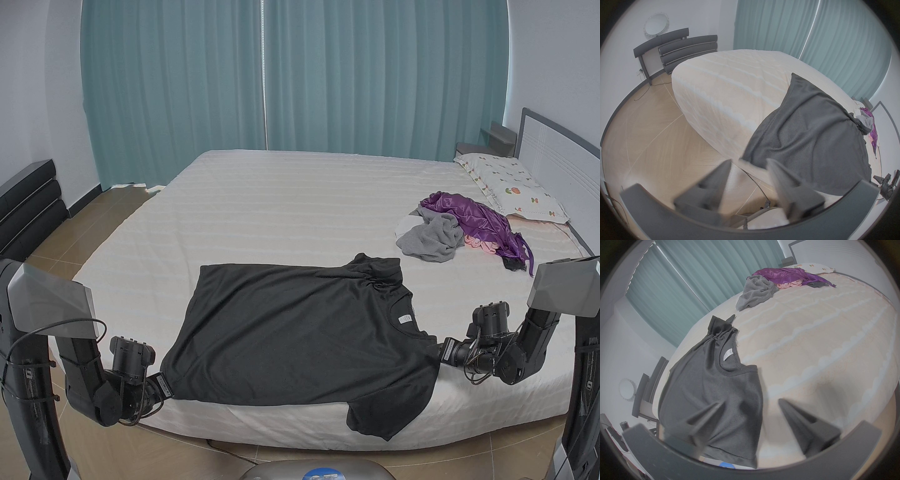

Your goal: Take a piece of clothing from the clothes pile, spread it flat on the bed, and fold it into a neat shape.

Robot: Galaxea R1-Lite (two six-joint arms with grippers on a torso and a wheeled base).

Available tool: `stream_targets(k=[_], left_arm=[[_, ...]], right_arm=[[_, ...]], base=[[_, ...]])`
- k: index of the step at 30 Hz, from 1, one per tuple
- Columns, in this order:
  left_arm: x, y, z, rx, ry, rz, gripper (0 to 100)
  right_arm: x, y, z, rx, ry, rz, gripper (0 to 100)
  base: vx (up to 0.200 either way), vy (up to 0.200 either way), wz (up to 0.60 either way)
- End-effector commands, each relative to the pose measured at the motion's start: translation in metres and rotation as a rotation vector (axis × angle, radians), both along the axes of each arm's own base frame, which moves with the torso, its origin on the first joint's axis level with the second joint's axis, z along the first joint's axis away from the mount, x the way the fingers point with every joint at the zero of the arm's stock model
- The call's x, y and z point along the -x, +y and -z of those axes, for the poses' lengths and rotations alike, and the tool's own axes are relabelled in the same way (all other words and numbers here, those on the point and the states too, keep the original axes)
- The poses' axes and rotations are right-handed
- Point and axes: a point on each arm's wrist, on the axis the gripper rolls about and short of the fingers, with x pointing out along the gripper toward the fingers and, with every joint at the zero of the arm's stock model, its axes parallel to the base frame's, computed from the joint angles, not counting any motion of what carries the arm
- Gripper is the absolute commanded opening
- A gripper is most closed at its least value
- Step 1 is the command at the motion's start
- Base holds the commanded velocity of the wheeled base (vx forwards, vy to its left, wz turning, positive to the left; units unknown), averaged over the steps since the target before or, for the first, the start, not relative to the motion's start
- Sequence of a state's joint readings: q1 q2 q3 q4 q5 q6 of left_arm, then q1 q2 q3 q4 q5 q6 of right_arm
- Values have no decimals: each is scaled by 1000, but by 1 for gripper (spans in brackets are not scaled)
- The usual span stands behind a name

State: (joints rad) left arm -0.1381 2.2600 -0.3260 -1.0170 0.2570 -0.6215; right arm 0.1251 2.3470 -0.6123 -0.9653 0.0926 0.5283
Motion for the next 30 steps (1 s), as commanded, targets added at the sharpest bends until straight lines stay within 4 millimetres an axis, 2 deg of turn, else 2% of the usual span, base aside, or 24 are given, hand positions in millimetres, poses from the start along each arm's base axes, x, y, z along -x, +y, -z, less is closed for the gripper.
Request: stream_targets(k=[1, 8, 10, 12, 15, 20, 24, 30], left_arm=[[-3, -1, 1, 7, -4, -1, 100], [-7, 3, -12, 30, -61, -14, 100], [-8, 6, -22, 35, -95, -27, 100], [-8, 10, -39, 52, -156, -33, 100], [-5, 9, -49, 96, -187, -2, 100], [-12, 8, -52, 153, -218, -40, 100], [-14, 8, -52, 169, -224, -52, 100], [-15, 8, -52, 181, -226, -60, 100]], right_arm=[[2, 3, -3, -24, -10, -1, 100], [12, 19, -33, -201, -58, 68, 100], [14, 21, -39, -265, -57, 109, 100], [17, 23, -44, -358, -37, 155, 100], [19, 21, -47, -418, -23, 172, 100], [30, 20, -51, -454, -1, 154, 100], [31, 18, -50, -455, 1, 161, 100], [32, 14, -48, -455, 0, 173, 100]], base=[[0, 0, 0], [0, 0, 0], [0, 0, 0], [0, 0, 0], [0, 0, 0], [0, 0, 0], [0, 0, 0], [0, 200, 0]])
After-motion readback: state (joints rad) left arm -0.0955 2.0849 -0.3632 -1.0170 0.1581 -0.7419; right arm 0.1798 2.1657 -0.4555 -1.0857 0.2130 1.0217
